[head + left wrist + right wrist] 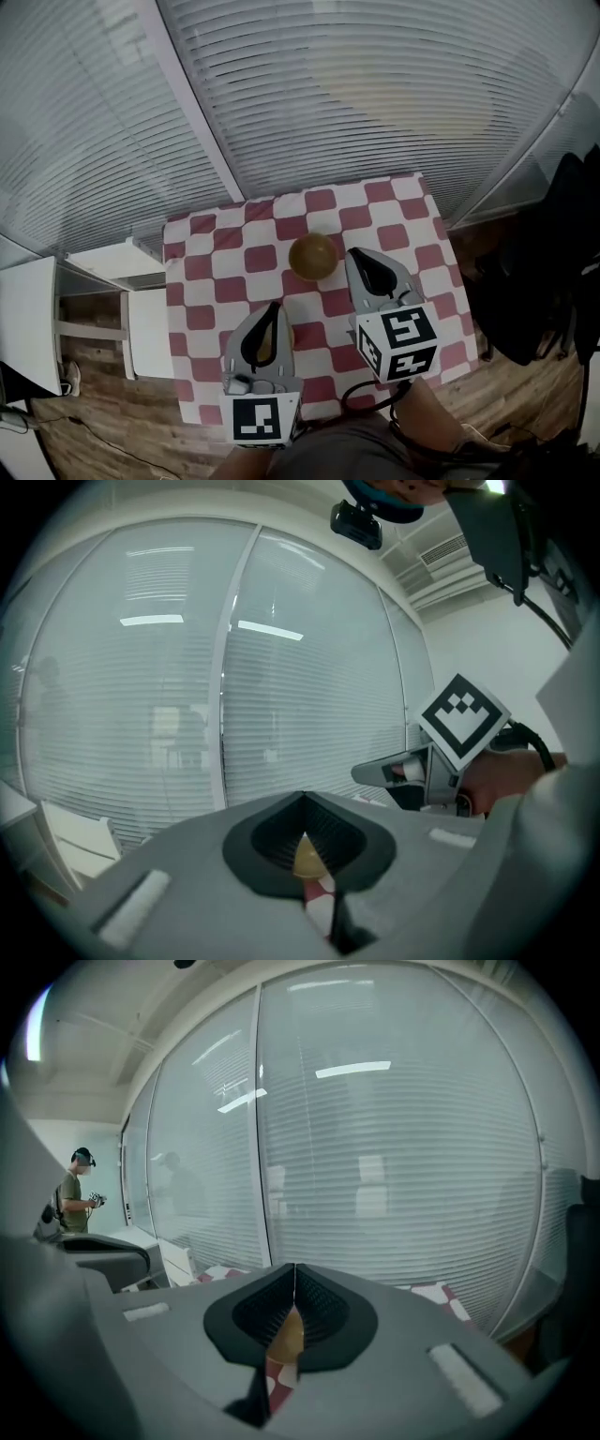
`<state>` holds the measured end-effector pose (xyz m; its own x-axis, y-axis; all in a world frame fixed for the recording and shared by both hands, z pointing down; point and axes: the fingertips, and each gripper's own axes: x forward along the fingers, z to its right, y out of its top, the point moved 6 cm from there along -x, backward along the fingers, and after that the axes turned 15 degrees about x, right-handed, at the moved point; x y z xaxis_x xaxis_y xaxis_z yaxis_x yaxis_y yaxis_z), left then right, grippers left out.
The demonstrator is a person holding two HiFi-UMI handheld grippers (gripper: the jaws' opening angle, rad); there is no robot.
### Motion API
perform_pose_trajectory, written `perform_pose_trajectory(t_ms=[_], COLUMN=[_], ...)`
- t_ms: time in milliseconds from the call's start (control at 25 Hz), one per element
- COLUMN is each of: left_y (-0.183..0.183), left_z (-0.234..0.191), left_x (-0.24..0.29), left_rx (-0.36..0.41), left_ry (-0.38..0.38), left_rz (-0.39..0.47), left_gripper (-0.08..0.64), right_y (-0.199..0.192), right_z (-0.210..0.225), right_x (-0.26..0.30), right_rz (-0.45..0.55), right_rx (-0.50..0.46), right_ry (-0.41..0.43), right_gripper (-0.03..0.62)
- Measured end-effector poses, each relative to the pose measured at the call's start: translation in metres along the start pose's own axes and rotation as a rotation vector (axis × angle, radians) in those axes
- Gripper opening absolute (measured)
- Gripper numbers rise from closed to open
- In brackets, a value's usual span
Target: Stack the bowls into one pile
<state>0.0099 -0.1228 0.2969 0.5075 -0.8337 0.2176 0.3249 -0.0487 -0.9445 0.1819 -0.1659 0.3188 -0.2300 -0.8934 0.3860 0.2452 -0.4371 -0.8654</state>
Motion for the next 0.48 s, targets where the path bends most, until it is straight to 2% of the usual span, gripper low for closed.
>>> perform_pose_trajectory(t_ms=[240,480], left_y=[-0.037,-0.074], left_z=[0.0,-0.002], left_x=[0.023,0.041], left_rx=[-0.058,-0.112], left_ry=[-0.013,-0.013], left_rz=[-0.113,-0.207], left_gripper=[0.0,0.0], right_y=[-0.062,-0.115], right_z=[0.026,0.048], right_x=[0.044,0.079], right_rz=[-0.18,-0.317], right_rx=[0.045,0.11], right_ry=[-0.034,-0.061], right_gripper=[0.035,0.058])
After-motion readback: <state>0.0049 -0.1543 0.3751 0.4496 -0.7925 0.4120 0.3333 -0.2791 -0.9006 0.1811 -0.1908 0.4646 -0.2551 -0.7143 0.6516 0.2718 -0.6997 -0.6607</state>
